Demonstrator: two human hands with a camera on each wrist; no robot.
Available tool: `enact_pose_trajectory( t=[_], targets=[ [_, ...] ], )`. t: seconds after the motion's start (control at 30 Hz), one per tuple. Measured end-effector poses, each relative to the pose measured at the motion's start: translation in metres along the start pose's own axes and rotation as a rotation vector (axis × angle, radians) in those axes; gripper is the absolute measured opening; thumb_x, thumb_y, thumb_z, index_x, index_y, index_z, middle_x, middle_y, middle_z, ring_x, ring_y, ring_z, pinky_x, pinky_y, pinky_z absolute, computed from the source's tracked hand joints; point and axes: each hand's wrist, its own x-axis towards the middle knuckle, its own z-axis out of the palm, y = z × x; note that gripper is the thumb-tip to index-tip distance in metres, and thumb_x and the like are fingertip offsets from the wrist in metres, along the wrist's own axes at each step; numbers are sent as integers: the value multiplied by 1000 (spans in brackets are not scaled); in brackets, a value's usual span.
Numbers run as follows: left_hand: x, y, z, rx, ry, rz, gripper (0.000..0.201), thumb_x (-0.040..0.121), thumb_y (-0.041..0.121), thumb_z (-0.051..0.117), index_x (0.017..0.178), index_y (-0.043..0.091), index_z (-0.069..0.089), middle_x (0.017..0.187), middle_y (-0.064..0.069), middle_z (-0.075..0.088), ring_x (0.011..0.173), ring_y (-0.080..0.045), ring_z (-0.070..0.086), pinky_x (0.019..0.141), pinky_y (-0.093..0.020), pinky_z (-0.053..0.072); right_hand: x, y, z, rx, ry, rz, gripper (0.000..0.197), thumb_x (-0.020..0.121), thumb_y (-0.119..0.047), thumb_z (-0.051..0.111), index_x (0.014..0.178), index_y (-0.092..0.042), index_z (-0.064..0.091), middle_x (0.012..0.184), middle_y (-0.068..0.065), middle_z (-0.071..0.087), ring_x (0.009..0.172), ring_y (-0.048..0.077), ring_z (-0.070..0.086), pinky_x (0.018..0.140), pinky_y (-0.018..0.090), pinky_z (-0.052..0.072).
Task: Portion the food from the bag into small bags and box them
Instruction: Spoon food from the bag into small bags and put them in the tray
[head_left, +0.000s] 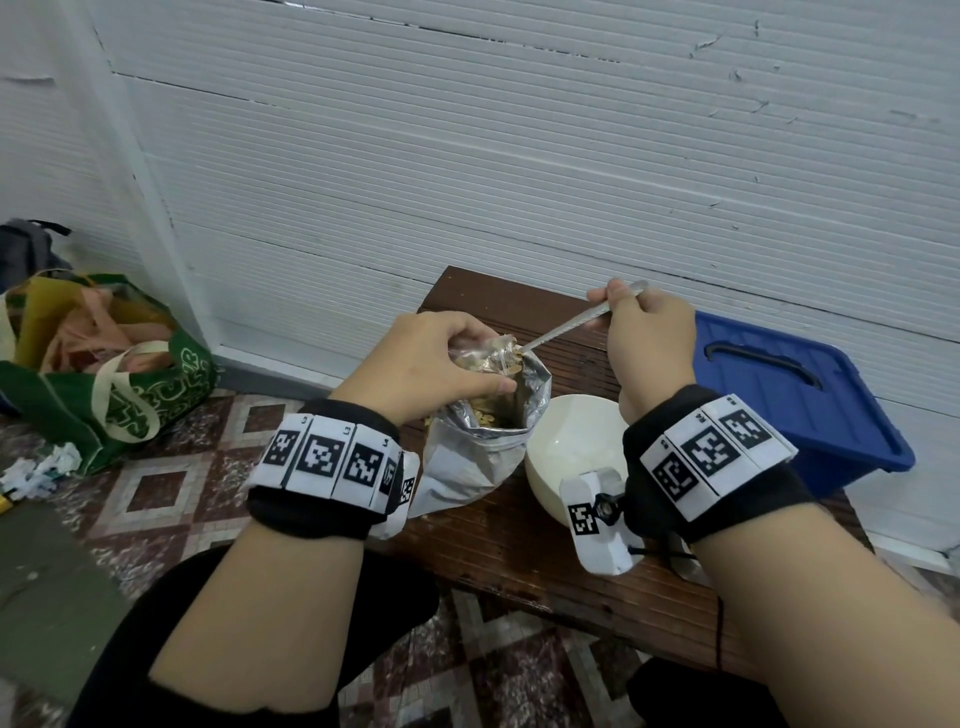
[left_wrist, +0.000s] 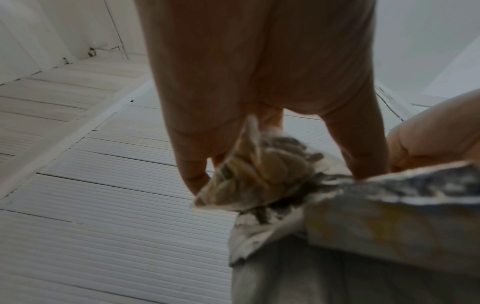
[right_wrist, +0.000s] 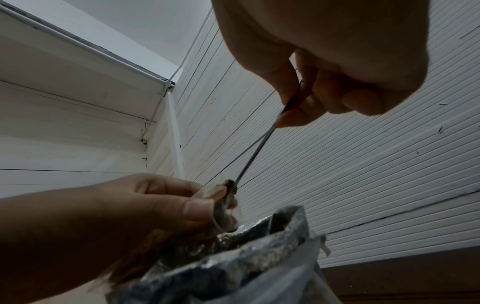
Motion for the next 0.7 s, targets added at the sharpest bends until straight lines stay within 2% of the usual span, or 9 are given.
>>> enact_pose_trajectory(
  t=[0.07,0.1,0.2,0.27,0.3,0.4,0.47,0.53,0.7],
  targets=[
    [0,0,1,-28,9,0,39,67,37,84,100,29,65,94,19,63,86,7,58,75,-10,47,-1,0,0,-2,1,-10,29,100,-22,46,82,-15,68,63,-3,61,62,5,58,54,5,39],
    [1,0,2,-37,16,-1,38,66,37,84,98,29,65,95,19,63,86,7,59,74,-9,46,-1,0,0,-1,-2,-14,28,100,-23,46,84,-15,68,62,-3,61,61,3,57,52,4,38],
    [1,0,4,-43,39,4,39,67,38,83,99,30,63,93,20,62,90,6,59,76,-9,46,-4,-2,1,-6,-26,-44,27,100,-26,46,84,-18,67,62,-5,60,54,-4,54,56,10,38],
    [2,0,6,-48,61,14,38,68,38,83,99,30,63,93,19,62,92,3,58,79,-12,47,-6,-4,2,-11,-40,-105,28,100,-26,46,82,-20,66,63,-6,59,53,-8,54,58,10,38],
    [1,0,6,-57,73,18,38,68,39,83,99,30,63,93,17,63,91,3,58,79,-11,47,-7,-6,1,-7,-48,-145,28,100,-26,46,80,-22,65,63,-6,59,56,-8,55,60,11,40],
    [1,0,5,-101,104,9,38,69,38,82,100,30,61,91,17,62,83,6,56,68,-2,44,-10,-14,-2,25,-58,-286,29,100,-25,47,75,-28,64,67,-7,62,70,7,59,71,20,44],
    [0,-1,3,-122,120,-2,38,71,39,80,102,29,60,92,16,61,83,5,55,67,-6,44,-10,-21,-6,47,-54,-385,28,100,-23,47,78,-23,64,71,-9,63,70,5,58,70,17,45],
    [1,-3,3,-136,136,-4,38,71,40,79,102,28,60,95,13,62,85,3,55,72,-10,43,-10,-27,-10,74,-50,-476,25,100,-19,47,83,-15,65,75,-9,63,70,2,58,70,12,44],
    [1,-5,0,-199,168,-25,50,68,44,79,109,22,61,98,10,65,88,-2,60,79,-17,49,-7,-34,-18,119,22,-584,23,100,-16,46,87,-9,64,76,-10,61,69,0,58,70,12,44]
  ],
)
